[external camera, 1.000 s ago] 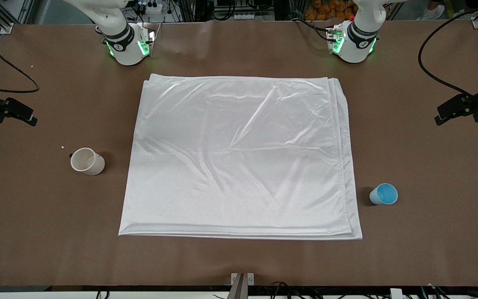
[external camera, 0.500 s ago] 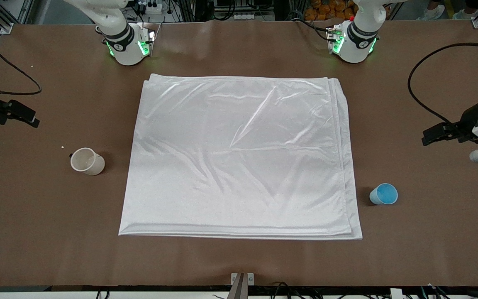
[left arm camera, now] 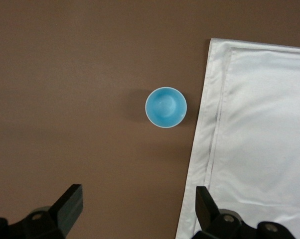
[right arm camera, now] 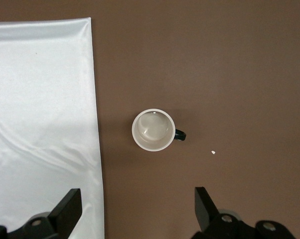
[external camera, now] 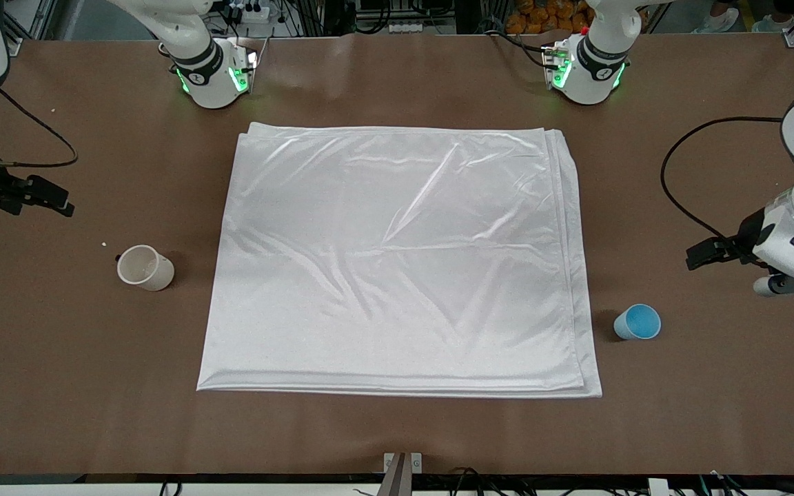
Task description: Place blue cup into white mug on cloth
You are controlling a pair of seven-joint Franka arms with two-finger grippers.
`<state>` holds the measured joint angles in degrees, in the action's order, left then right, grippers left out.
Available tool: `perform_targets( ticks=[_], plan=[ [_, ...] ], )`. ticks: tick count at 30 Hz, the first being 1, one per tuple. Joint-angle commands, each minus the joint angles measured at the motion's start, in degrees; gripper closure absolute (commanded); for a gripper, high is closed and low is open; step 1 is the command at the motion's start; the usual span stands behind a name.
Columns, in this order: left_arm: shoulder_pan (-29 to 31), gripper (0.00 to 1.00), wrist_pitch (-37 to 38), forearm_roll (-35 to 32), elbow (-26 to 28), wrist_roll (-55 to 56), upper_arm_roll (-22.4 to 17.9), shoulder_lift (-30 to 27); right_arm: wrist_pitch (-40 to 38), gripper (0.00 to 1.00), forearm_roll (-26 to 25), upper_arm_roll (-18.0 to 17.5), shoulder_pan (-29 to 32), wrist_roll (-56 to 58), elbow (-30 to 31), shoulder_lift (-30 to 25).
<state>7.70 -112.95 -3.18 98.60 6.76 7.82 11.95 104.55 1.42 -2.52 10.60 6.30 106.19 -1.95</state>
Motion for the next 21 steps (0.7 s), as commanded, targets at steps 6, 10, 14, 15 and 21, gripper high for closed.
perform_targets(
  ticks=[6,10,14,15,21],
  plan=[
    [1.5,0.0,-9.3,-2.1,5.0,0.0,0.2,3.8,5.7,0.0,-1.3,-0.5,1.4,16.1,6.2,-1.5],
    [1.5,0.0,-11.8,-2.1,4.8,0.1,0.2,6.5,8.2,0.0,-1.3,-0.5,3.2,21.9,8.1,-1.0],
    [1.4,0.0,-14.7,-2.5,4.1,0.0,0.2,8.8,12.3,0.0,-1.3,-0.5,4.6,29.0,11.3,-0.6],
    [1.5,0.0,-15.5,-2.9,3.6,-0.1,0.2,9.7,13.5,0.0,-1.3,-0.5,5.2,30.8,12.2,-0.3],
    [1.7,0.0,-18.4,-3.9,2.1,-0.2,0.2,13.6,16.0,0.0,-1.3,-0.5,7.2,40.5,13.2,2.5]
  ],
)
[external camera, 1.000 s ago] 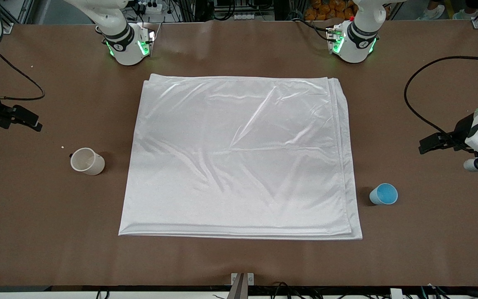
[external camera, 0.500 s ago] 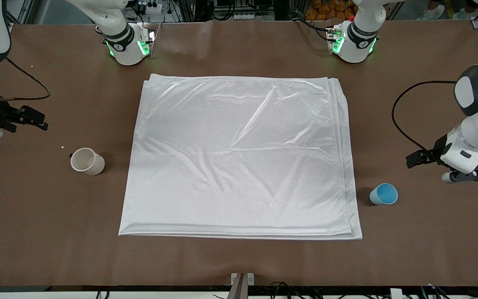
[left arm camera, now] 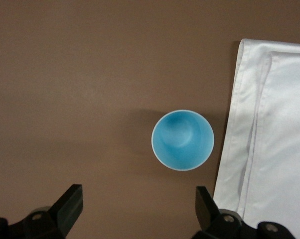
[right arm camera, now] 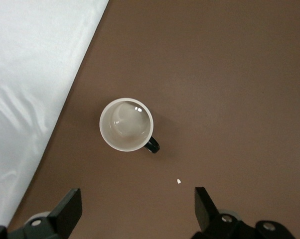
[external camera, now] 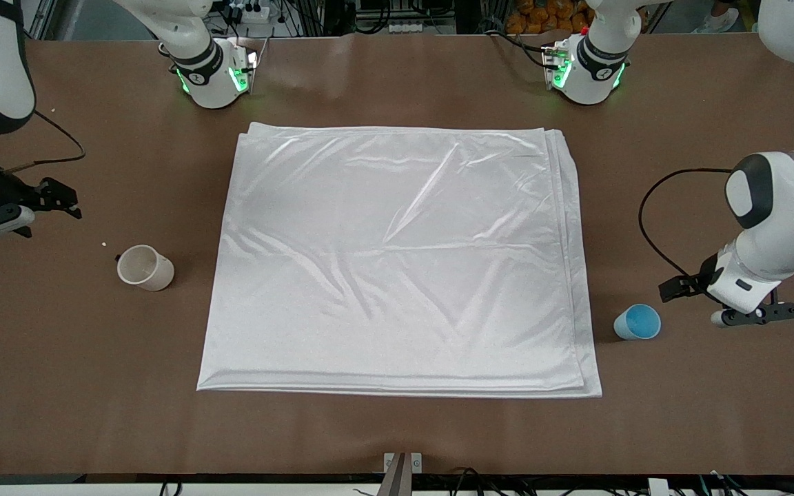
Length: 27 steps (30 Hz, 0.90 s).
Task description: Place blue cup into white mug on cloth
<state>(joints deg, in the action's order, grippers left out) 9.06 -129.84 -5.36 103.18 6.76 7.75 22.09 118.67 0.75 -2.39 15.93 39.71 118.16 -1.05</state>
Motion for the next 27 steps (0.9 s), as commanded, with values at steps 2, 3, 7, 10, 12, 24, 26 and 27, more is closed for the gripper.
perform_targets(
  ticks=[2,3,7,10,12,24,26,27],
  plan=[
    [0.3,0.0,-1.7,-1.6,-3.0,-0.5,0.2,4.5,1.9,0.0,-0.6,-0.6,2.1,9.1,1.1,2.6],
    [0.3,0.0,-1.7,-1.6,-3.7,-0.7,0.2,5.3,1.9,0.0,-0.7,-0.6,2.1,10.1,1.1,3.1],
    [0.2,0.0,-1.7,-1.7,-5.4,-0.9,0.2,7.5,2.4,0.0,-1.1,-0.6,1.6,14.2,1.0,5.0],
    [0.1,0.0,-1.7,-1.7,-5.6,-0.7,0.2,8.0,3.2,0.0,-1.5,-0.7,1.6,17.2,1.0,6.8],
    [0.0,0.0,-1.7,-1.7,-5.8,-0.7,0.2,8.5,4.6,0.0,-1.6,-0.6,1.5,18.6,1.0,7.8],
    [0.1,0.0,-1.6,-1.6,-7.5,-0.8,0.2,10.9,13.1,0.0,-6.0,-0.8,0.0,26.3,1.0,12.7],
    [0.0,0.0,-1.6,-1.7,-7.5,-0.7,0.2,11.4,13.8,0.0,-6.0,-0.8,0.1,26.8,1.0,13.7],
    [-0.2,0.0,-1.6,-1.7,-7.6,-0.7,0.2,12.0,14.2,0.0,-6.1,-0.8,0.1,27.3,1.1,14.1]
  ],
)
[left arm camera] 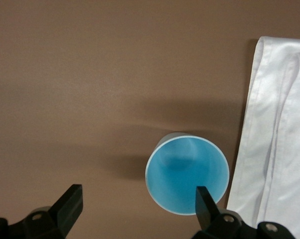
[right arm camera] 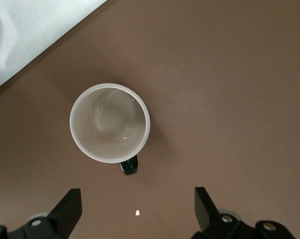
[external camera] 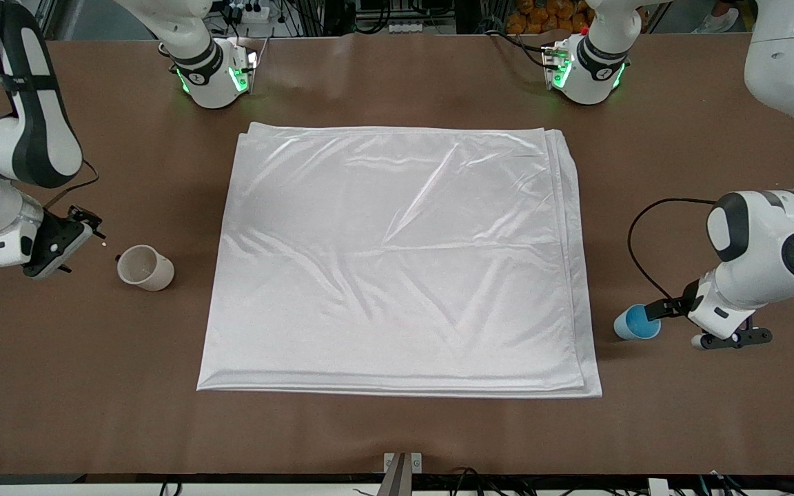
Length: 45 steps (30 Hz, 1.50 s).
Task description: Place blue cup into white mug on cloth
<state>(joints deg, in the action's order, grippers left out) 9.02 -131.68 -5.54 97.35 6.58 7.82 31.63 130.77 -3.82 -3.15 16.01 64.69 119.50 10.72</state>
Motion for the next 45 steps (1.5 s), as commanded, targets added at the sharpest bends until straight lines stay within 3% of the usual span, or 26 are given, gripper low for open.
perform_targets(
  ticks=[1,17,21,29,36,45],
  plan=[
    [-0.3,0.0,0.3,-1.4,-2.2,-0.5,0.2,3.0,2.5,0.0,-1.5,0.0,0.0,3.1,-0.2,2.7],
    [-0.2,0.02,0.8,-1.6,-4.6,-0.6,0.2,6.3,7.7,0.0,-1.5,0.1,1.8,12.8,3.2,6.5],
    [-0.4,0.16,0.7,-1.6,-4.6,-0.6,0.2,6.7,11.0,0.01,-1.5,0.1,2.0,14.8,5.3,6.9],
    [-0.6,0.55,0.7,-1.7,-4.6,-0.7,0.2,7.1,13.2,0.01,-1.5,0.1,3.1,16.0,6.1,9.2],
    [-0.3,0.98,0.7,-1.7,-4.5,-3.1,0.2,7.1,14.1,0.06,-1.5,0.1,3.2,16.3,6.1,10.9],
    [-0.4,1.0,0.7,-1.6,-4.5,-7.0,0.2,6.9,14.5,0.07,-1.5,0.1,3.2,16.6,6.1,11.9]
  ],
)
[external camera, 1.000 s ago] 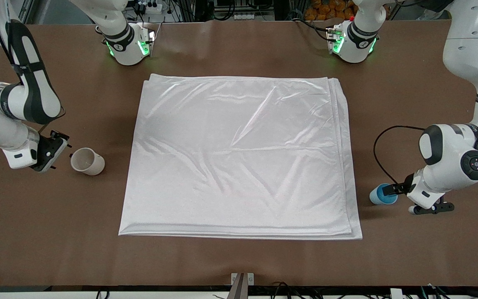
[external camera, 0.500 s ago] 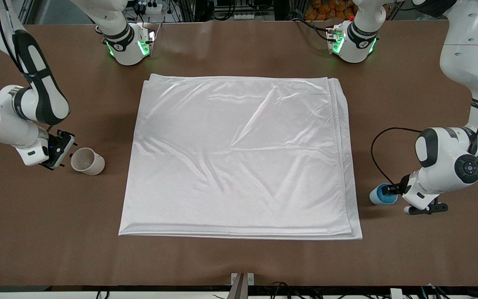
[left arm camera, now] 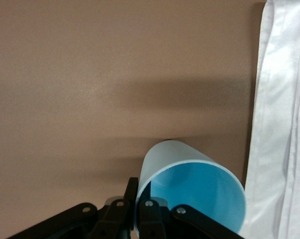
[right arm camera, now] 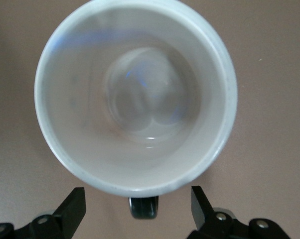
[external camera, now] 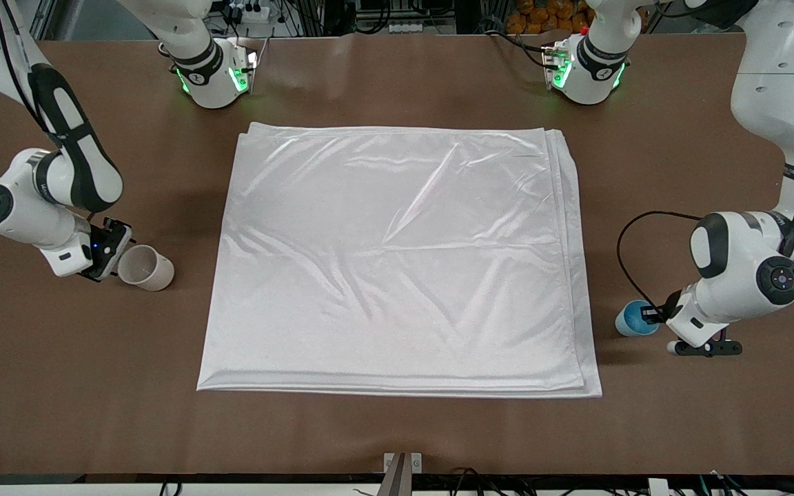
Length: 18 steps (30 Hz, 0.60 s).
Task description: Place blue cup into white mug on cloth
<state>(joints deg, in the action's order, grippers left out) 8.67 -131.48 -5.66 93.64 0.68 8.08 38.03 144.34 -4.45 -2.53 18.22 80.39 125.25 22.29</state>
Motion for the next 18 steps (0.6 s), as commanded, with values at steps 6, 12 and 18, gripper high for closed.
perform_targets(
  ticks=[6,12,18],
  plan=[
    [-0.1,1.0,1.4,-1.5,-0.8,-1.2,0.0,-0.5,2.0,0.19,-0.8,-0.5,0.9,0.9,0.2,0.7],
    [-0.4,1.0,4.6,-1.5,-0.9,-1.2,0.6,-2.0,2.1,0.44,-0.8,-0.6,1.0,0.9,0.1,0.6],
    [-0.7,1.0,5.7,-1.2,-0.9,-0.9,1.3,-3.7,2.1,0.69,-0.8,-0.6,1.6,1.3,0.1,0.7]
  ],
)
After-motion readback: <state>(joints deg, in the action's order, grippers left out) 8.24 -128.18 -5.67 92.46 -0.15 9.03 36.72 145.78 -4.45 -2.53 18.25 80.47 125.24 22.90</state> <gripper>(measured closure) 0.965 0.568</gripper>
